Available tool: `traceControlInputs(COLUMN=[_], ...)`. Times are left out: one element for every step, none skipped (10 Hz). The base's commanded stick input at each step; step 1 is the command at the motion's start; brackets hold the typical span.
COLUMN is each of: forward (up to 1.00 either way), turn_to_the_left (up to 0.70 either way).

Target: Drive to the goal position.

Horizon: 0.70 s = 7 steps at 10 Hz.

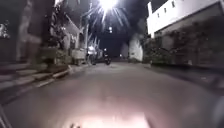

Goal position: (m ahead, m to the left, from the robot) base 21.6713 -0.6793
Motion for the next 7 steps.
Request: traceControlInputs(forward=[1.0, 1.0, 1.0, 1.0, 1.0, 1.0, 1.0], turn_to_the_left=[0.0, 0.0, 0.0, 0.0, -0.27, -0.27, -0.27])
